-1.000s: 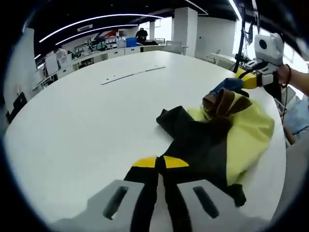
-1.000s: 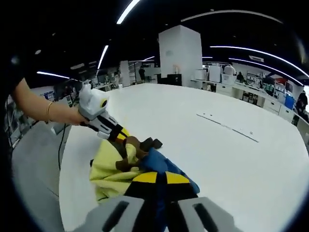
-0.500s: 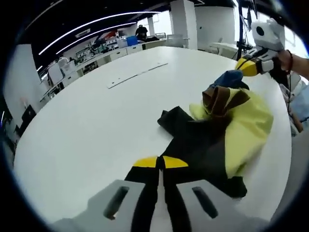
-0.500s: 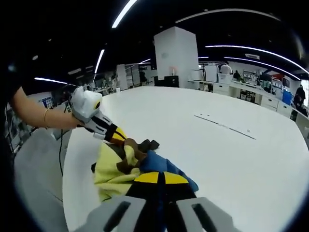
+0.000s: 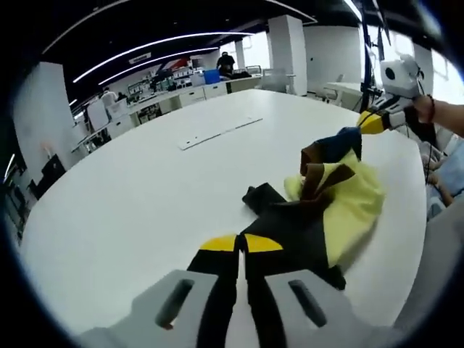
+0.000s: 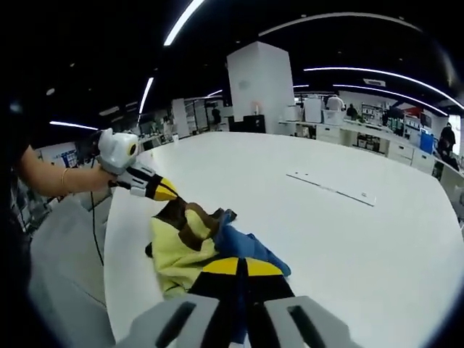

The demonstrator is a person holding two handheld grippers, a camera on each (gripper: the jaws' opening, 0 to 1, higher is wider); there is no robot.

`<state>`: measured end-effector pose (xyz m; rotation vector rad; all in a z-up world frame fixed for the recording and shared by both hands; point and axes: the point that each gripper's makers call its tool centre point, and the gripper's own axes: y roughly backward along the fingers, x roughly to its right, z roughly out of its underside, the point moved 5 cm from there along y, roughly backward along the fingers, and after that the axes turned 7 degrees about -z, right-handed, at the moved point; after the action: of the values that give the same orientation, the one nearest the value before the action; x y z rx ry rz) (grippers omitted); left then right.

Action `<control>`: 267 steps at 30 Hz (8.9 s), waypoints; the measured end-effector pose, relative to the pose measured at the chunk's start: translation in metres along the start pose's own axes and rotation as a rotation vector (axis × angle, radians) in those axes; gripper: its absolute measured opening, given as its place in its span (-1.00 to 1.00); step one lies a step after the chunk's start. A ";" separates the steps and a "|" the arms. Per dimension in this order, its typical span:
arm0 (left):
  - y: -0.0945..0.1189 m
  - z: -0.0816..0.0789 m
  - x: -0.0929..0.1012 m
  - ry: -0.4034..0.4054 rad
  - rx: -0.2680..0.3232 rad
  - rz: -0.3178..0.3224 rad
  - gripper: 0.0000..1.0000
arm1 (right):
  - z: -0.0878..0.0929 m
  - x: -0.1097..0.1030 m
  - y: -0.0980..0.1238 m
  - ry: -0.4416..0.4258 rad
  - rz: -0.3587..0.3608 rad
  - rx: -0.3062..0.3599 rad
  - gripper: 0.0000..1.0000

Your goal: Fold the garment on the visible template until the final outline fits inside the template.

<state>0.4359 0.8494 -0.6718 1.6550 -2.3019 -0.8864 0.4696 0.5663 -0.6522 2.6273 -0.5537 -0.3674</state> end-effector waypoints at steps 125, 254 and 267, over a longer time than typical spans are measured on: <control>-0.102 -0.023 -0.093 0.257 -0.008 -0.291 -0.54 | 0.004 0.176 -0.026 -0.292 0.506 -0.055 0.08; -0.086 0.000 -0.127 0.207 -0.094 -0.312 -1.00 | 0.103 0.188 0.145 -0.365 0.804 -0.380 -1.00; -0.089 0.002 -0.129 0.217 -0.102 -0.314 -1.00 | 0.108 0.197 0.142 -0.361 0.790 -0.410 -1.00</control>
<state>0.5544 0.9494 -0.6975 1.9909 -1.8581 -0.8169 0.5619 0.3252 -0.7137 1.7744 -1.3909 -0.6086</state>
